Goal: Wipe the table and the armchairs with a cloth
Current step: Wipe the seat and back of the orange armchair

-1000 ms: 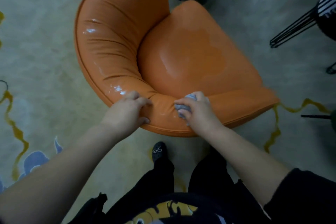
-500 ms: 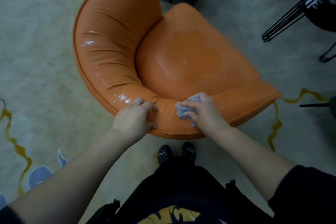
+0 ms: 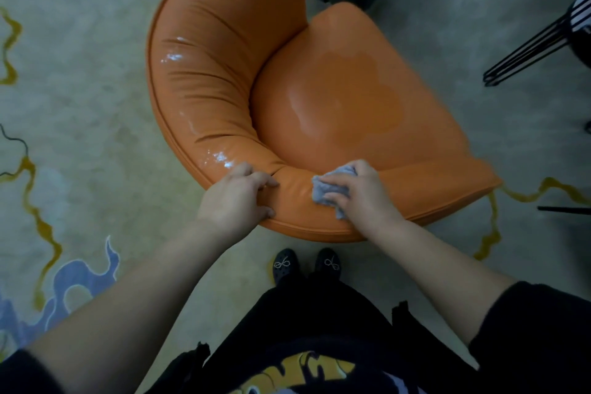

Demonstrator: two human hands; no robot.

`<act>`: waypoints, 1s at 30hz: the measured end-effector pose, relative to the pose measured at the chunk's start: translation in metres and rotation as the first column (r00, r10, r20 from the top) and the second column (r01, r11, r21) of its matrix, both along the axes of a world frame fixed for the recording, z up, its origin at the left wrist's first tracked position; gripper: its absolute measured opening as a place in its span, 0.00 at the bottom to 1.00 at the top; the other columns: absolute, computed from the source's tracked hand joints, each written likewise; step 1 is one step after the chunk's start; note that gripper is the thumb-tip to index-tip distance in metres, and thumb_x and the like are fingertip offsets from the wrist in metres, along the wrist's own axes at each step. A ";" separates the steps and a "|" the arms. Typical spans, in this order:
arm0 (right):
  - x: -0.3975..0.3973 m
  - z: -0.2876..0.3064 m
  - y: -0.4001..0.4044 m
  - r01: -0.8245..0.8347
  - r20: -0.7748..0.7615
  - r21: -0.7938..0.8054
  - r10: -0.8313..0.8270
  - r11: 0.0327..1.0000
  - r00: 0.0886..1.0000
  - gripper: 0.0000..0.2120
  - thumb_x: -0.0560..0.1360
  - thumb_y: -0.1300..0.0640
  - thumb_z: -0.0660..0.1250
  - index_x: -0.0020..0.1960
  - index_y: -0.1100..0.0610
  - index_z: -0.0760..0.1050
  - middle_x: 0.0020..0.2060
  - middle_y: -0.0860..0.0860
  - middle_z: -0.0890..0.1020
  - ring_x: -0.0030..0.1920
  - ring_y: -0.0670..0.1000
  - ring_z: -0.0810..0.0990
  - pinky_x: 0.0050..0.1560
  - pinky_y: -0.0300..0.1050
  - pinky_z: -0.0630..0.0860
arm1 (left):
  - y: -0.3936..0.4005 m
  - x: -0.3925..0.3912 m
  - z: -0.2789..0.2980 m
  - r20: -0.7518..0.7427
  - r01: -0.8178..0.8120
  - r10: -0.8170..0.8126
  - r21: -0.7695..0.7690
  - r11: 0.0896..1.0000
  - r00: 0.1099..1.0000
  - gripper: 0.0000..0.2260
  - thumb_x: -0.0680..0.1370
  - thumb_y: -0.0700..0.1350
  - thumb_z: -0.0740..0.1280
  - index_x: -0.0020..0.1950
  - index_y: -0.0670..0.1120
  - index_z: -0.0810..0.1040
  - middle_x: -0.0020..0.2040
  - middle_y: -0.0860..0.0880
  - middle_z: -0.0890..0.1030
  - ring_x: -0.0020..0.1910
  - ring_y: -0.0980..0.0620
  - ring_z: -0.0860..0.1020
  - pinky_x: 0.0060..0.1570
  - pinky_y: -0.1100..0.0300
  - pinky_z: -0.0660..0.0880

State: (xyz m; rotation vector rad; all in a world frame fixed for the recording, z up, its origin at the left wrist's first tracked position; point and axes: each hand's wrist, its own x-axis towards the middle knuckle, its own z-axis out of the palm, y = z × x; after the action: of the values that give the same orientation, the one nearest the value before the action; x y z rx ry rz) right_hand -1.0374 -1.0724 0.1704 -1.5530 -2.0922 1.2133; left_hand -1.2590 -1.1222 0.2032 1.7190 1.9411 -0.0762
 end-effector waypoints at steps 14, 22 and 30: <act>-0.001 -0.005 0.021 0.072 -0.001 -0.064 -0.072 0.995 0.997 0.10 0.73 0.65 0.70 0.54 0.59 0.82 0.54 0.56 0.71 0.39 0.47 0.73 0.34 0.24 0.71 | 0.000 0.004 0.000 0.012 -0.054 0.054 0.000 0.999 0.998 0.25 0.67 0.50 0.76 0.62 0.59 0.75 0.55 0.55 0.70 0.57 0.51 0.73 0.51 0.55 0.74; -0.043 -0.006 0.006 -0.065 -0.115 -0.057 0.058 0.996 0.992 0.12 0.74 0.63 0.68 0.56 0.53 0.81 0.54 0.51 0.69 0.49 0.46 0.70 0.41 0.21 0.69 | -0.004 -0.001 0.004 0.036 -0.022 0.019 0.100 0.995 0.999 0.23 0.69 0.47 0.75 0.63 0.57 0.76 0.54 0.54 0.70 0.52 0.50 0.75 0.47 0.59 0.71; -0.041 -0.003 0.011 0.046 -0.012 -0.116 -0.048 0.992 0.999 0.11 0.75 0.62 0.67 0.56 0.54 0.80 0.55 0.52 0.69 0.55 0.54 0.74 0.36 0.36 0.77 | 0.030 -0.041 0.006 0.161 -0.099 0.043 0.356 0.929 0.986 0.16 0.70 0.34 0.71 0.55 0.49 0.81 0.50 0.55 0.69 0.47 0.47 0.76 0.47 0.53 0.75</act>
State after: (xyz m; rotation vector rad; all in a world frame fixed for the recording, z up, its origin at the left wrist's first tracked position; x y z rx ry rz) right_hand -1.0789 -1.0616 0.1669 -1.6280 -1.9966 1.3471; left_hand -1.2998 -1.0920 0.2088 1.8160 1.9918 0.4558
